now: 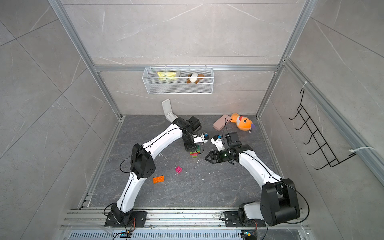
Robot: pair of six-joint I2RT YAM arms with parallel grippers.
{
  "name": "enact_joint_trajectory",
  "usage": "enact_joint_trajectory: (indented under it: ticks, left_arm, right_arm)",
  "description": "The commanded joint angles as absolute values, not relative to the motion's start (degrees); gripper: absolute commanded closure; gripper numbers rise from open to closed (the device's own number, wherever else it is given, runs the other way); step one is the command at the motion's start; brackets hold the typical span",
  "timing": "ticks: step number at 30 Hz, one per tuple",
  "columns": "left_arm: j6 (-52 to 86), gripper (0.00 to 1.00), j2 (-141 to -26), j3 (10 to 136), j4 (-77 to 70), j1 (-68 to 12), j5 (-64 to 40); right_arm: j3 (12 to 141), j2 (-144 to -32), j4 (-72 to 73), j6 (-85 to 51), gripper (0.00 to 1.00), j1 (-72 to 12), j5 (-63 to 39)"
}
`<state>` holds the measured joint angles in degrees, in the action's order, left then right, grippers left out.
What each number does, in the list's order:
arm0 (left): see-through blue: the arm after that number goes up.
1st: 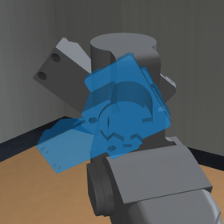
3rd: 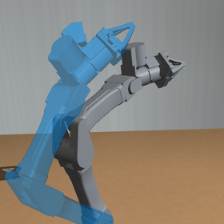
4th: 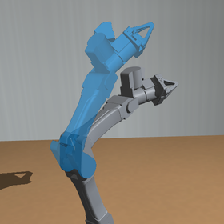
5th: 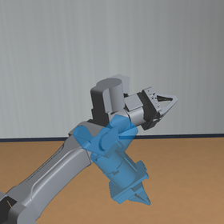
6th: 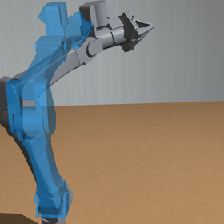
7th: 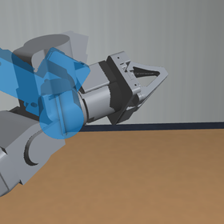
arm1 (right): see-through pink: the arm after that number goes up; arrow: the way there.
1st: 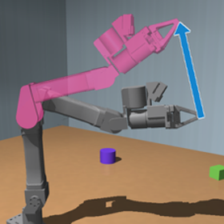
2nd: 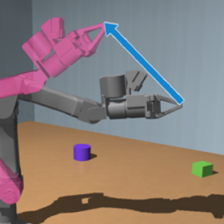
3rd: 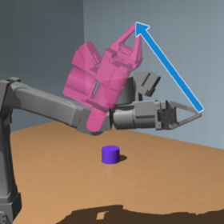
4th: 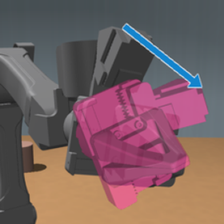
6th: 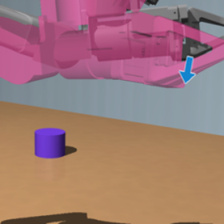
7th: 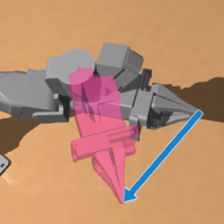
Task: Assemble a carrot with lego
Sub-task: Assemble the lego brick with the lego brick, then pick up the lego brick from the center of the board.
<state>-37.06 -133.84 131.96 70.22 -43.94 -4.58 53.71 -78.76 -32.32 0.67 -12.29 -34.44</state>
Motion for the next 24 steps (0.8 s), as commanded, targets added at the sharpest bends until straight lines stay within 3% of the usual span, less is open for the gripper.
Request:
enact_joint_trajectory:
  ticks: [1,7,13,18,24]
  left_arm:
    - [-36.3,0.47,-130.8,132.0,69.6,-43.8,-5.0]
    - [-34.0,0.41,-123.5,126.1,64.0,-42.3,-11.9]
    - [-22.1,0.37,-104.8,100.1,38.7,-38.1,-17.9]
    - [-5.9,0.37,-88.0,76.6,13.7,-32.8,-17.9]
    - [6.8,0.37,-77.8,64.4,6.4,-27.5,-7.7]
  right_arm:
    - [53.7,-78.5,-33.1,0.1,0.29,-12.0,-34.1]
    - [53.3,-75.8,-33.0,0.0,0.29,-12.0,-33.3]
    - [50.3,-67.6,-29.9,-0.3,0.28,-13.5,-32.9]
    - [49.4,-65.5,-28.6,-0.3,0.28,-21.7,-27.3]
    - [49.4,-68.5,-25.2,0.0,0.27,-29.3,-26.1]
